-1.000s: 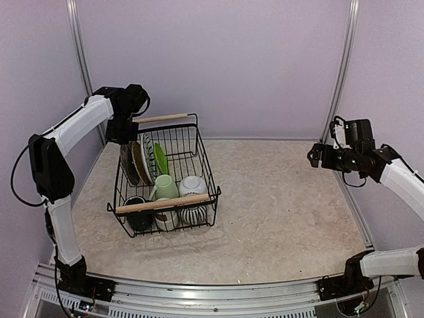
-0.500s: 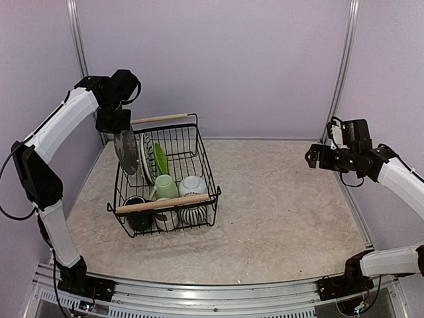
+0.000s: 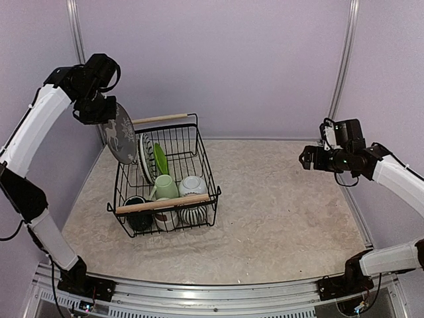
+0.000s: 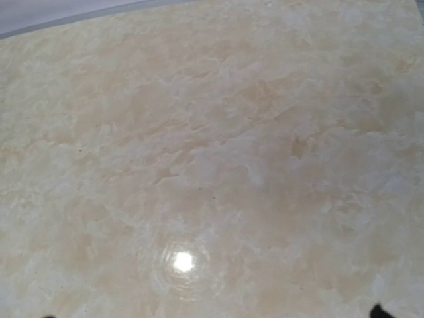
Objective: Unload the mixed dishes from the dish rack
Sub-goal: Grab the plate from the dish rack, then pass from the left arm to the right, then place the plate in the corner of the board, then grab the plate from the dish rack.
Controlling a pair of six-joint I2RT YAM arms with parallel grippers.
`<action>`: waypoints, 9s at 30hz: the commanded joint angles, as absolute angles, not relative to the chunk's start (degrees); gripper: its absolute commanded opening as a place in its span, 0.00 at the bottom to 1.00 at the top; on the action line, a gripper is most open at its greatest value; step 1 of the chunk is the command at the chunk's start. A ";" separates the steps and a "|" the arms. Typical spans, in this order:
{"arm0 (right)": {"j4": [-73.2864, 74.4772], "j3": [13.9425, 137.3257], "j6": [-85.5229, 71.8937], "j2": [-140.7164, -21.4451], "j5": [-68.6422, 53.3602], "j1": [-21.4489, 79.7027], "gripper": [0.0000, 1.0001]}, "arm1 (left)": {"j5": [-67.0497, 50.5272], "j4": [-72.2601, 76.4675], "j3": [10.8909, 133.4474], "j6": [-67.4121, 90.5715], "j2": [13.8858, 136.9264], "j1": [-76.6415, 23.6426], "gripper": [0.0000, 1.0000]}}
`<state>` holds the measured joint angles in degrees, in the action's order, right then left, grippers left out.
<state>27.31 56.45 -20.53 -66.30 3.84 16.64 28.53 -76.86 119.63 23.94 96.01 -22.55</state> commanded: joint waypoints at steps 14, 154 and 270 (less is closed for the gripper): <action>21.44 67.25 -24.48 -76.61 -0.81 26.60 1.00 | -18.81 -43.06 106.18 33.73 81.15 -15.53 0.00; 6.29 64.60 -26.99 -108.72 -15.91 -14.16 0.76 | 2.77 -59.33 106.03 26.20 103.52 -18.40 0.82; -12.04 56.37 -44.59 -77.24 -29.52 23.90 1.00 | -38.34 -27.80 98.78 38.63 91.04 -20.05 0.00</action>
<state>-3.33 52.18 -39.29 -74.15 -24.38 20.40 -24.64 -43.79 100.12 32.99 91.13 -19.62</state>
